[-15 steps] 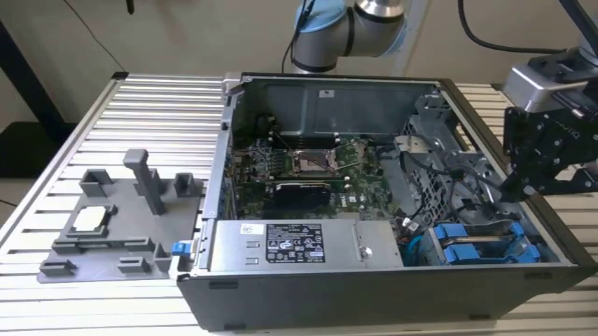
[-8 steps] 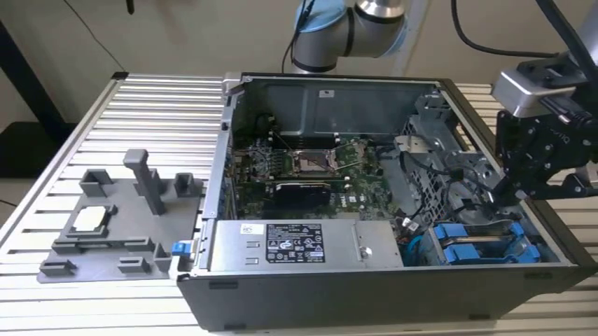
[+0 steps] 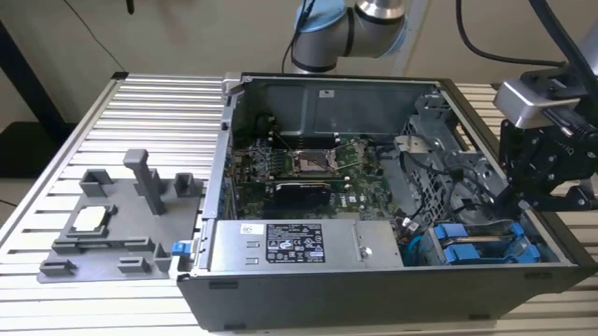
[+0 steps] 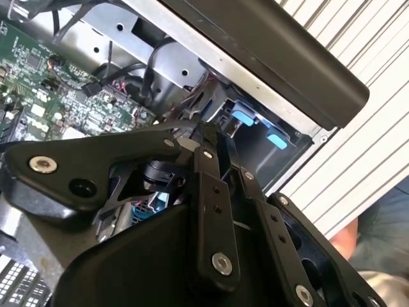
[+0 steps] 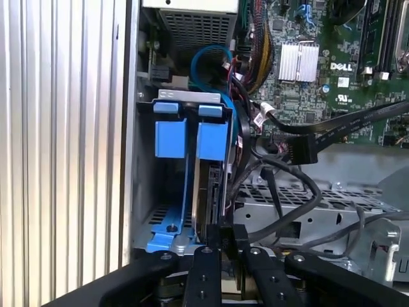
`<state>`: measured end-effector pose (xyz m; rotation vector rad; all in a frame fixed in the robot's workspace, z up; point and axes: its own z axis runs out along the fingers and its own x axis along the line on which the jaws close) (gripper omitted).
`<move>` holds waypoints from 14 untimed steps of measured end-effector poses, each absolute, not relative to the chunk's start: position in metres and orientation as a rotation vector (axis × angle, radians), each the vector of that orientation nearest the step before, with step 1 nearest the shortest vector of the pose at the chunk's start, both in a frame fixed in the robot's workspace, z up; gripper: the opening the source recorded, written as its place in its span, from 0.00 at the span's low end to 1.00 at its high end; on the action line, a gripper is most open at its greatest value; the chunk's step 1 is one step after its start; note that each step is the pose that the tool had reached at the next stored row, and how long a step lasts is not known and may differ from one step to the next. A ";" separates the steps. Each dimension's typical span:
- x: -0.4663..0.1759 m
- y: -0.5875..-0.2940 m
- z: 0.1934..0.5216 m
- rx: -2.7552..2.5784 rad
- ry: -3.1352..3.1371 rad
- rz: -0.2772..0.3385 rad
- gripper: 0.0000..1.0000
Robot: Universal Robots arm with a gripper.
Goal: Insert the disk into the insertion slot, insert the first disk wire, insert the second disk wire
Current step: 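Insert the first disk wire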
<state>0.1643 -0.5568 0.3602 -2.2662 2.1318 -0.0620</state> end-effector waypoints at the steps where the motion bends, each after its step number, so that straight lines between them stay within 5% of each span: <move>1: 0.164 -0.558 0.360 -2.265 2.133 -0.062 0.19; 14: 0.161 -0.559 0.350 -2.261 2.130 -0.070 0.19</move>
